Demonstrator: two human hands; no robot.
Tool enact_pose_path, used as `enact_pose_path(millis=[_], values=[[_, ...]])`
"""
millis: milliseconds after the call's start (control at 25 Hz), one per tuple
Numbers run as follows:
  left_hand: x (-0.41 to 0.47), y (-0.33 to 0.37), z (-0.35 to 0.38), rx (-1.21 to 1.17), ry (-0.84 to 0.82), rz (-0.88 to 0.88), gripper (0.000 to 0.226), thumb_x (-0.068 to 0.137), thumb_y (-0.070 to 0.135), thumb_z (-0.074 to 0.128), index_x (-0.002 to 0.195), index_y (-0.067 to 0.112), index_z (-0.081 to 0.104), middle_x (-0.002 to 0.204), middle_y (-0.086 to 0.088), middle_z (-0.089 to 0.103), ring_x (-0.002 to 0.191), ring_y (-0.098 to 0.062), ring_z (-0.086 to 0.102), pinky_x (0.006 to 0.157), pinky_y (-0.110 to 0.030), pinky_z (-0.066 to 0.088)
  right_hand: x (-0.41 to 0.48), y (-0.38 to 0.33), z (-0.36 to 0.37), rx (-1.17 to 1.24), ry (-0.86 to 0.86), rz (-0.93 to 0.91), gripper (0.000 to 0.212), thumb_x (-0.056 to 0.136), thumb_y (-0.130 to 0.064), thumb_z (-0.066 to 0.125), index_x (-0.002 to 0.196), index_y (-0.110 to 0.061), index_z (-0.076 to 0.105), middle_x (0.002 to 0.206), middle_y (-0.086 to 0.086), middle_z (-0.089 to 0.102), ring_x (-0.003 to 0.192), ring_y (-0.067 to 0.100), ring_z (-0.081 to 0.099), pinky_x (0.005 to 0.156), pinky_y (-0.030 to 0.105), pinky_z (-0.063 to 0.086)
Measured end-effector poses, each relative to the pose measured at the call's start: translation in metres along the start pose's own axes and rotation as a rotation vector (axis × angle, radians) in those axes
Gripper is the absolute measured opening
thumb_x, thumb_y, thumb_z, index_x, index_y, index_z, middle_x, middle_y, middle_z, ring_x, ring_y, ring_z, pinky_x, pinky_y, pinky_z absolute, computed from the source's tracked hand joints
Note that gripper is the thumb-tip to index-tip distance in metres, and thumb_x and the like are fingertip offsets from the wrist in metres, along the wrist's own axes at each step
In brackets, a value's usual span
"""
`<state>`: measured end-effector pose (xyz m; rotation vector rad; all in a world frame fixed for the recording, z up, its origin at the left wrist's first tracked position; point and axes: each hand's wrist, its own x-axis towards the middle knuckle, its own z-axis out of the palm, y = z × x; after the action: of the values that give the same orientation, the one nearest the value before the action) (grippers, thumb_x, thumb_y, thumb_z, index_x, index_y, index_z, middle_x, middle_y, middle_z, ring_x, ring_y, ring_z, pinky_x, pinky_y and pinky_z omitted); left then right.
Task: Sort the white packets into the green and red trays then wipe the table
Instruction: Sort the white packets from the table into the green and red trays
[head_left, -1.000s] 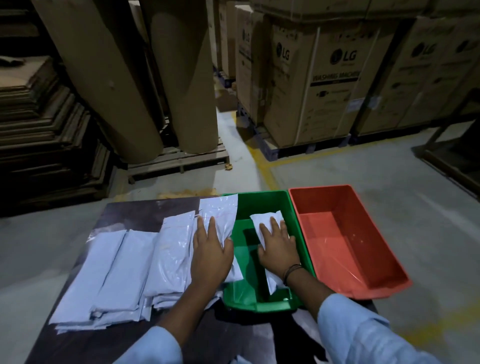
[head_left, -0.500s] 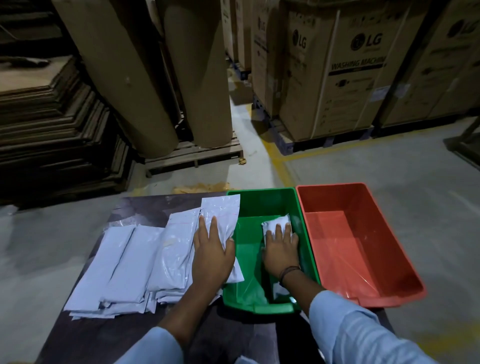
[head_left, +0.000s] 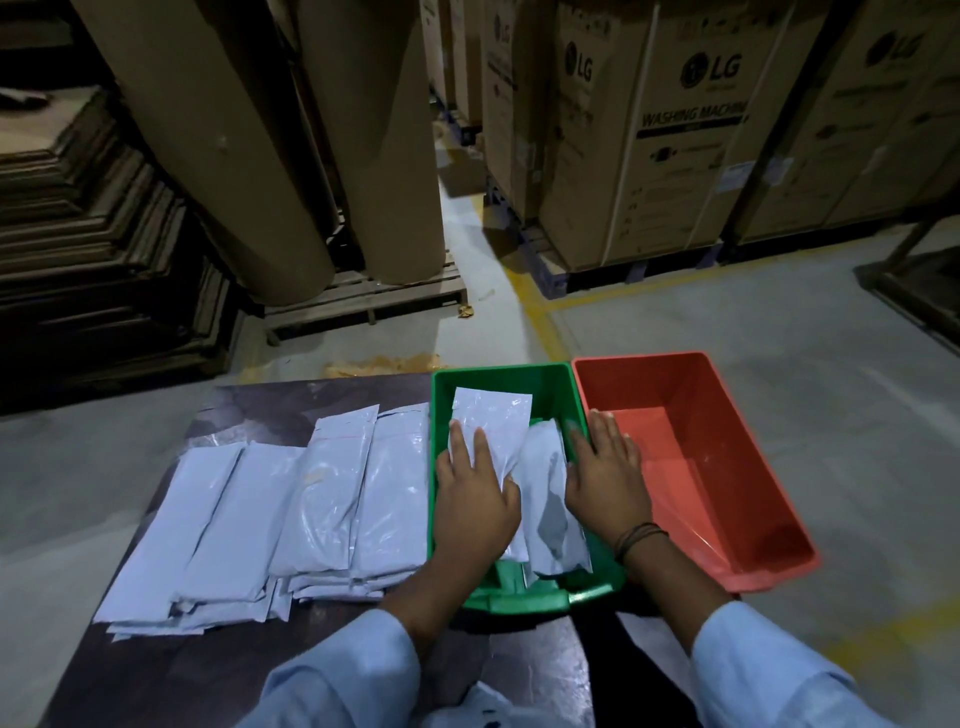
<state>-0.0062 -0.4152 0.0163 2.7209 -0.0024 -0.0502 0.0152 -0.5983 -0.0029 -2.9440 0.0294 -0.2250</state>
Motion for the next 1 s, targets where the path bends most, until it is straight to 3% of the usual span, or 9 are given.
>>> enact_pose_path(millis=[200, 520, 760, 1000], values=[[0.013, 0.001, 0.032, 0.109, -0.119, -0.126, 0.077, 0.099, 0.039, 0.043, 0.16, 0.005, 0.01, 0.167, -0.021, -0.009, 0.15, -0.047, 0.014, 0.118, -0.049, 0.028, -0.006, 0.005, 0.004, 0.065, -0.085, 0.008, 0.072, 0.081, -0.009, 0.048, 0.151, -0.015, 0.036, 0.162, 0.019, 0.021, 0.151, 0.037, 0.017, 0.118, 0.052, 0.021], [0.008, 0.002, 0.054, 0.283, -0.219, -0.112, 0.079, 0.103, 0.051, 0.034, 0.16, 0.004, 0.006, 0.165, -0.025, -0.013, 0.153, -0.045, -0.004, 0.123, -0.053, 0.006, -0.005, 0.005, 0.003, 0.103, -0.119, 0.0, 0.07, 0.085, -0.009, 0.044, 0.153, -0.016, 0.03, 0.165, 0.019, 0.009, 0.153, 0.037, 0.005, 0.121, 0.051, 0.017], [0.017, -0.014, 0.059, 0.211, -0.435, -0.128, 0.075, 0.105, 0.045, 0.035, 0.16, 0.005, 0.005, 0.168, -0.019, -0.004, 0.155, -0.039, 0.0, 0.123, -0.052, 0.013, -0.006, 0.005, 0.005, 0.104, -0.084, -0.003, 0.069, 0.083, -0.007, 0.047, 0.15, -0.016, 0.036, 0.164, 0.021, 0.012, 0.152, 0.038, 0.007, 0.12, 0.051, 0.017], [0.022, -0.017, 0.051, 0.159, -0.475, -0.107, 0.072, 0.105, 0.045, 0.034, 0.161, 0.009, 0.008, 0.169, -0.017, -0.004, 0.155, -0.038, -0.005, 0.125, -0.052, 0.01, -0.005, 0.002, 0.002, 0.071, -0.114, -0.005, 0.072, 0.082, -0.008, 0.046, 0.153, -0.017, 0.032, 0.164, 0.02, 0.007, 0.153, 0.038, 0.002, 0.122, 0.051, 0.014]])
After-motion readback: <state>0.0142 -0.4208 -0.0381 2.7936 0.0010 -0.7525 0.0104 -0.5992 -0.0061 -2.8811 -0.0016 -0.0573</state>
